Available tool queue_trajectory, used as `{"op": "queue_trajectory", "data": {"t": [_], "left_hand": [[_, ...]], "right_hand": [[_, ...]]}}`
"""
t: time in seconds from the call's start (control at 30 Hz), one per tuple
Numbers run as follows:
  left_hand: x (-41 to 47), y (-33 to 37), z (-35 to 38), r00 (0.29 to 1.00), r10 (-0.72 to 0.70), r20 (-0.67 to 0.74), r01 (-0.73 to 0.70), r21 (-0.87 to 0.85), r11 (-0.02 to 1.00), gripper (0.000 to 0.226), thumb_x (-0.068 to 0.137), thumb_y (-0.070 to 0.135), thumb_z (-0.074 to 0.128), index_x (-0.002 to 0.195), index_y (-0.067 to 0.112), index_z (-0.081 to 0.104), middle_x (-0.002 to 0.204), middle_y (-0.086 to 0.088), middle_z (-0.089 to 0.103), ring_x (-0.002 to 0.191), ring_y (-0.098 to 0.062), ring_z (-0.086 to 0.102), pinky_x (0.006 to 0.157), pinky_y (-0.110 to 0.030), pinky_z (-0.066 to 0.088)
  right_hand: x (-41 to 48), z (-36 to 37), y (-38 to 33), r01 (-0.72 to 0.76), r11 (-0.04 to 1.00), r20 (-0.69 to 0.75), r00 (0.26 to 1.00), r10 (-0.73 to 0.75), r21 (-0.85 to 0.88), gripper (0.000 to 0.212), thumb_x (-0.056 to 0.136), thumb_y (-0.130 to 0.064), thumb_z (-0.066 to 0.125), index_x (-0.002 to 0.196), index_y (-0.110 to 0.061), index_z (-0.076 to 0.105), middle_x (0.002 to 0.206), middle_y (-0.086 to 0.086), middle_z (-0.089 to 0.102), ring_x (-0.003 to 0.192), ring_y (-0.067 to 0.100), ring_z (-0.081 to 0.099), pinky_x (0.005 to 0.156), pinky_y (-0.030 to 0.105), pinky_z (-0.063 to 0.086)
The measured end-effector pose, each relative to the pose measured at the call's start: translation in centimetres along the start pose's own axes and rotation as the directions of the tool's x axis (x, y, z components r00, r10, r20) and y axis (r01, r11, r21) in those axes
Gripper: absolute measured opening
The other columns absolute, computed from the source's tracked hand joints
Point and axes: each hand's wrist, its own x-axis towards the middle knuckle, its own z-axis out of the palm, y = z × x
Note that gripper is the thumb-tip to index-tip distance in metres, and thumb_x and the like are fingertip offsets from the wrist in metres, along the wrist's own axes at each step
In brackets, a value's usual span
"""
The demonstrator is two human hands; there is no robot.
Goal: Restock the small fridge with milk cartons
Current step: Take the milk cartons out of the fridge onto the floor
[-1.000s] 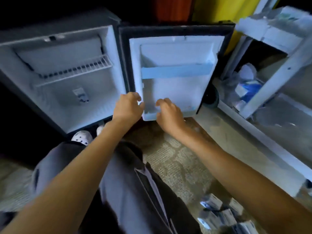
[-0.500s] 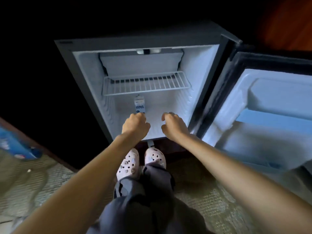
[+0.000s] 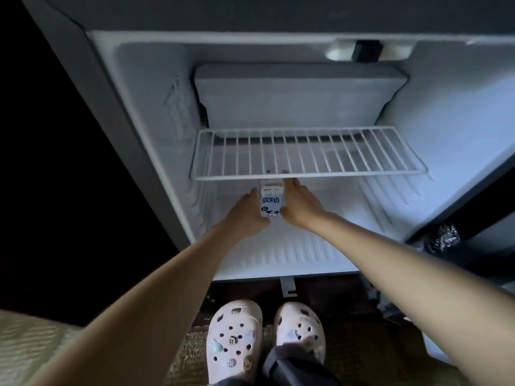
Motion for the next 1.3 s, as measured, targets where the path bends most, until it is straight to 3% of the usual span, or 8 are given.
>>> {"op": "queue_trajectory", "data": {"t": [0.13,0.23,0.37,0.53,0.83,0.93,1.2,1.3], "left_hand": [[2.6,-0.3,0.5,0.999,0.015,-0.044,-0.019,-0.101,0.995,0.058,0.085,0.005,0.057,0.138,0.006,0.035,0.134,-0.016,0.052,0.120,-0.029,0.052,0.091,-0.030,0.045],[3.2,-1.0,1.4,0.996,-0.026,-0.081,0.010,-0.200,0.980,0.043,0.086,0.003,0.054,0.128,0.002,0.046,0.130,-0.018,0.055,0.119,-0.030,0.053,0.095,-0.032,0.044],[2.6,-2.3,2.5,0.991,-0.061,-0.116,0.038,-0.188,0.981,0.023,0.085,0.001,0.055,0.108,0.000,0.054,0.118,-0.022,0.060,0.111,-0.033,0.057,0.090,-0.036,0.046],[0.0,-1.6,3.4,0.988,-0.067,-0.139,0.029,-0.264,0.964,0.049,0.078,0.004,0.068,0.122,0.002,0.047,0.122,-0.015,0.057,0.113,-0.028,0.055,0.088,-0.030,0.046],[-11.1,5.4,1.9,0.963,0.263,-0.054,-0.261,0.035,0.965,0.038,0.067,0.017,0.077,0.101,0.006,0.063,0.102,-0.011,0.070,0.099,-0.029,0.063,0.085,-0.040,0.051],[-16.0,9.3,1.9,0.933,0.359,0.012,-0.358,0.116,0.926,0.036,0.066,0.020,0.078,0.097,0.008,0.065,0.098,-0.010,0.070,0.096,-0.027,0.063,0.081,-0.037,0.051],[-29.3,21.3,6.2,0.806,0.576,0.138,-0.590,0.104,0.801,0.030,0.068,0.018,0.076,0.093,0.006,0.066,0.088,-0.008,0.066,0.086,-0.025,0.061,0.073,-0.030,0.046],[-33.8,25.2,9.8,0.730,0.639,0.242,-0.668,0.052,0.743,0.034,0.066,0.018,0.077,0.095,0.004,0.066,0.092,-0.011,0.069,0.089,-0.029,0.064,0.080,-0.039,0.053]], "right_hand": [[2.9,1.0,0.7,0.017,0.997,0.037,0.999,-0.019,0.074,0.080,0.083,-0.002,0.054,0.149,-0.014,0.010,0.153,0.008,0.026,0.132,0.030,0.040,0.100,0.038,0.044],[3.7,1.6,0.7,0.009,0.993,-0.079,0.997,0.000,0.116,0.057,0.084,-0.003,0.054,0.138,-0.010,0.037,0.137,0.013,0.048,0.124,0.030,0.048,0.094,0.030,0.042],[2.3,2.2,0.6,0.101,0.995,-0.106,0.989,-0.098,0.023,0.049,0.083,-0.005,0.058,0.129,-0.008,0.041,0.126,0.017,0.053,0.114,0.034,0.054,0.085,0.034,0.045],[-2.7,1.2,1.1,0.192,0.981,-0.116,0.974,-0.193,-0.023,0.038,0.079,-0.004,0.064,0.113,-0.006,0.048,0.112,0.018,0.060,0.100,0.035,0.059,0.074,0.035,0.047],[-17.8,-6.1,1.2,0.217,0.975,-0.272,0.942,-0.195,0.054,0.025,0.071,-0.006,0.070,0.090,-0.008,0.053,0.082,0.007,0.059,0.067,0.023,0.048,0.048,0.027,0.028],[-24.2,-9.0,1.8,0.185,0.979,-0.310,0.939,-0.152,0.081,0.023,0.072,-0.012,0.072,0.084,-0.009,0.052,0.074,-0.001,0.053,0.064,0.020,0.049,0.047,0.017,0.029],[-43.1,-15.8,5.2,-0.029,0.988,-0.464,0.880,0.098,0.154,0.027,0.071,-0.021,0.075,0.081,-0.007,0.054,0.069,0.000,0.052,0.064,0.022,0.045,0.055,0.031,0.031],[-50.4,-16.6,7.6,-0.144,0.976,-0.502,0.840,0.207,0.161,0.026,0.070,-0.019,0.073,0.084,-0.008,0.054,0.073,0.000,0.055,0.068,0.023,0.051,0.057,0.031,0.032]]}}
